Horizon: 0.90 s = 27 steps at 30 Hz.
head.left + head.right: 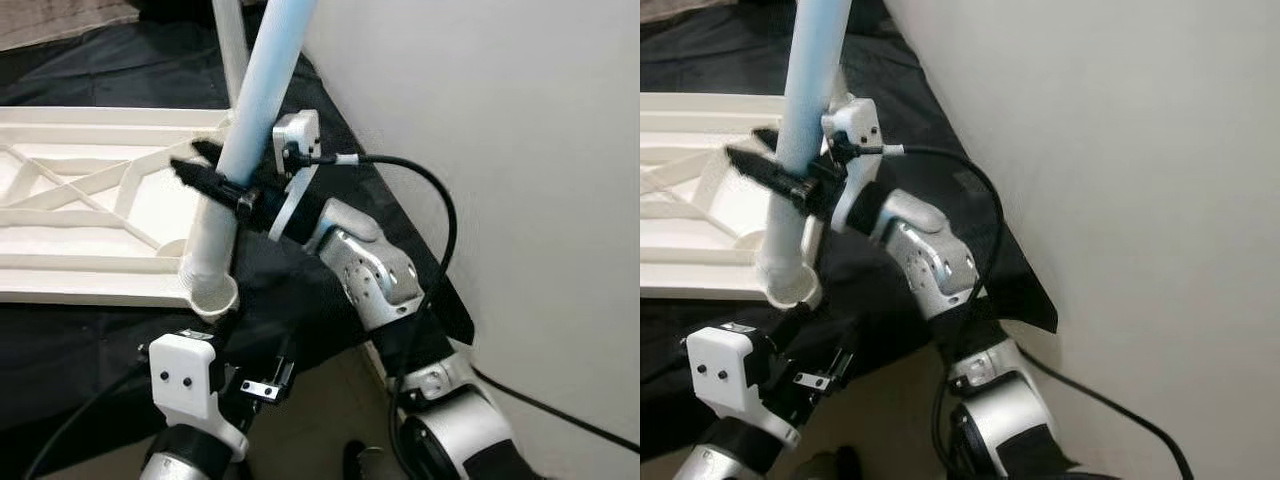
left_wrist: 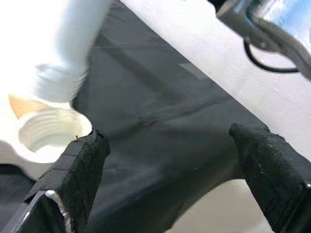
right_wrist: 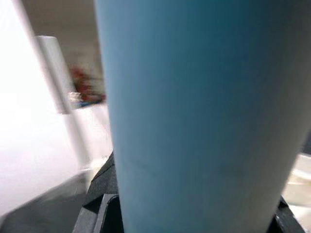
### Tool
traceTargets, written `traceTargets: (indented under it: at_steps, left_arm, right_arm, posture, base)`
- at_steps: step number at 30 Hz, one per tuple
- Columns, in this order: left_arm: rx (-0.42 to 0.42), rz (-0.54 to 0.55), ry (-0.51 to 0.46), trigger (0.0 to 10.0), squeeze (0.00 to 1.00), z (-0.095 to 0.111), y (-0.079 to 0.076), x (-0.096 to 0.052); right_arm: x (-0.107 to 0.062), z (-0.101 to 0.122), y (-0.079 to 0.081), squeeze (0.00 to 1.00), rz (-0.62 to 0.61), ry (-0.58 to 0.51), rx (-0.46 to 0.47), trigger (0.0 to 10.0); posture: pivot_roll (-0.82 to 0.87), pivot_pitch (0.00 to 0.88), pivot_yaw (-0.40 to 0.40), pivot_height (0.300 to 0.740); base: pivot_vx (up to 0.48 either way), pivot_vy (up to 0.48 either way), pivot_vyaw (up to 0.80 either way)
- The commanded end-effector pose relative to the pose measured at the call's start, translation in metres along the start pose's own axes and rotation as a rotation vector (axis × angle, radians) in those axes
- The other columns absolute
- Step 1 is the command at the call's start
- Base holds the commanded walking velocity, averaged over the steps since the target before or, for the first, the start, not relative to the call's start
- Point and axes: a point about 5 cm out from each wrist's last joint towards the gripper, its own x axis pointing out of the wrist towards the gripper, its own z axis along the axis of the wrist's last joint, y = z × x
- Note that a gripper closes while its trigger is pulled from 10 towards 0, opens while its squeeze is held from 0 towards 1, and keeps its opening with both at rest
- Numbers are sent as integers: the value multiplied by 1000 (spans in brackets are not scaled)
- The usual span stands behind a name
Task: Building children table
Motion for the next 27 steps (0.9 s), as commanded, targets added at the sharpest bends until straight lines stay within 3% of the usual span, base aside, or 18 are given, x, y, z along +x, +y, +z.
traceTargets:
  at_steps: [1,7,17,27]
  left_arm:
    - [8,10,13,10000,0,-2,1,-1]
    - [27,34,-26,10000,0,3,4,4]
    - [39,25,-56,10000,0,5,5,12]
    - [47,29,-56,10000,0,3,9,15]
  right_arm:
    - [-9,-5,-18,0,-130,24,22,10000]
    - [-16,10,-35,0,-205,-46,10,10000]
    - [-20,33,-47,0,-259,-137,-11,10000]
    - [-20,43,-55,0,-284,-157,-51,10000]
  posture:
    - [63,270,-53,740]
    - [70,246,-56,740]
    - [63,190,-44,740]
    - [65,160,-44,740]
  base:
    - [0,0,0]
    - [0,0,0]
    - [0,0,800]
    - [0,0,800]
